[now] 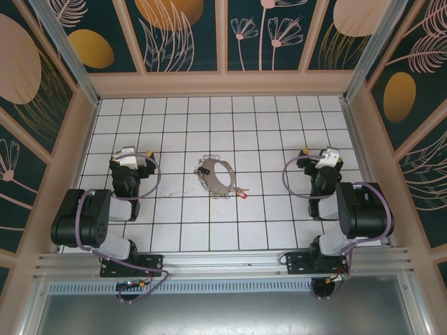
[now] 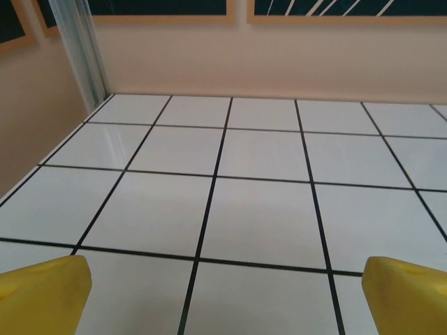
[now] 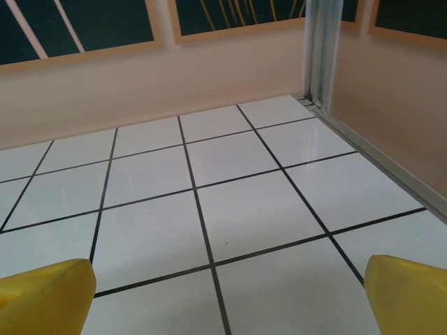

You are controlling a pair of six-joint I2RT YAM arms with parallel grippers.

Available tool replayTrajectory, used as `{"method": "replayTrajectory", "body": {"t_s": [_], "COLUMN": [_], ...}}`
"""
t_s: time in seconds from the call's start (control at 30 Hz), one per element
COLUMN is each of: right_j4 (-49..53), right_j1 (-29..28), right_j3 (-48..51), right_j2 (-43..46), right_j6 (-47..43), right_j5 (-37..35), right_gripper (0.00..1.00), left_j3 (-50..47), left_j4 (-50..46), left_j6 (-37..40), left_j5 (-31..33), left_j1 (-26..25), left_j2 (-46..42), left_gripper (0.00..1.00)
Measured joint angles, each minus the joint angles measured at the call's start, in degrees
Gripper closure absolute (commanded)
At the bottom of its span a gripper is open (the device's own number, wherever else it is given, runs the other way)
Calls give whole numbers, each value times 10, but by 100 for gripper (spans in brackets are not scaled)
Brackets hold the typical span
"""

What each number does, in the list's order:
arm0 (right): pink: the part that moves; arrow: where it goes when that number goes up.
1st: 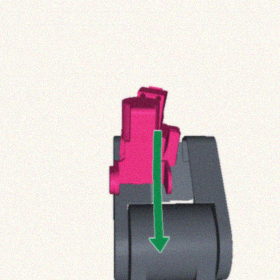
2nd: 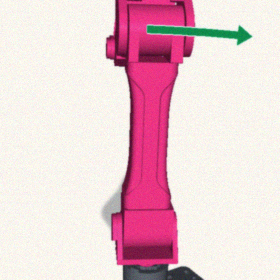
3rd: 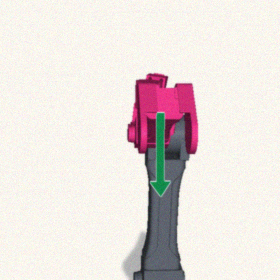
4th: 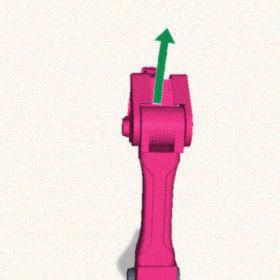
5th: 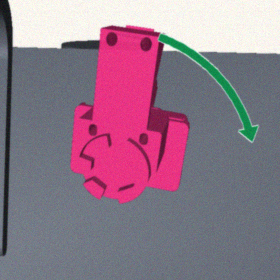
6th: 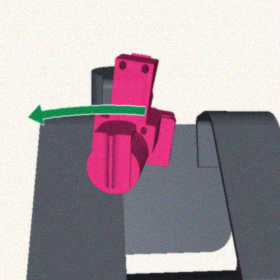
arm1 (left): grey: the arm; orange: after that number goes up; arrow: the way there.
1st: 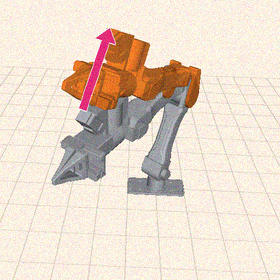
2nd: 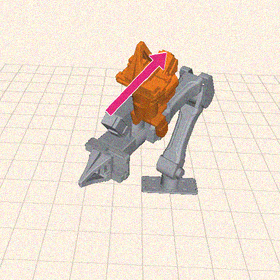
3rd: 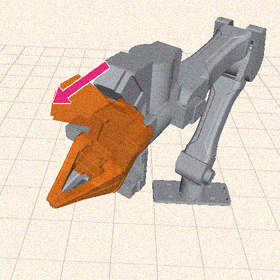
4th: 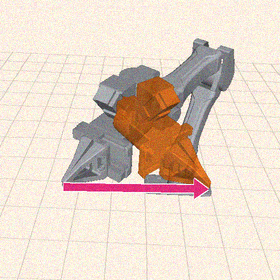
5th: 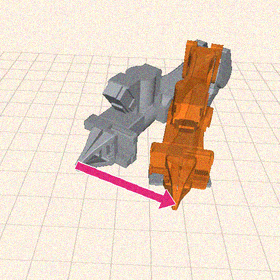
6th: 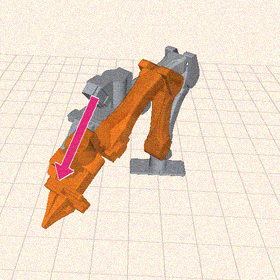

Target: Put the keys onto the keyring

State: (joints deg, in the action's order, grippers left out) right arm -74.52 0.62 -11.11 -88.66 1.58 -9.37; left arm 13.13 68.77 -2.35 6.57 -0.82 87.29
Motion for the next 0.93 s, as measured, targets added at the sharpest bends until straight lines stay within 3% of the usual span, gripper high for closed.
{"method": "replayTrajectory", "body": {"t_s": [0.93], "right_j4": [15], "right_j1": [-5], "right_j3": [-1], "right_j2": [0], "right_j6": [5], "right_j5": [-2], "right_gripper": [1], "left_j3": [0], "left_j4": [17], "left_j6": [-9], "left_j5": [-2], "left_j1": [2], "left_j2": [0], "left_gripper": [1]}}
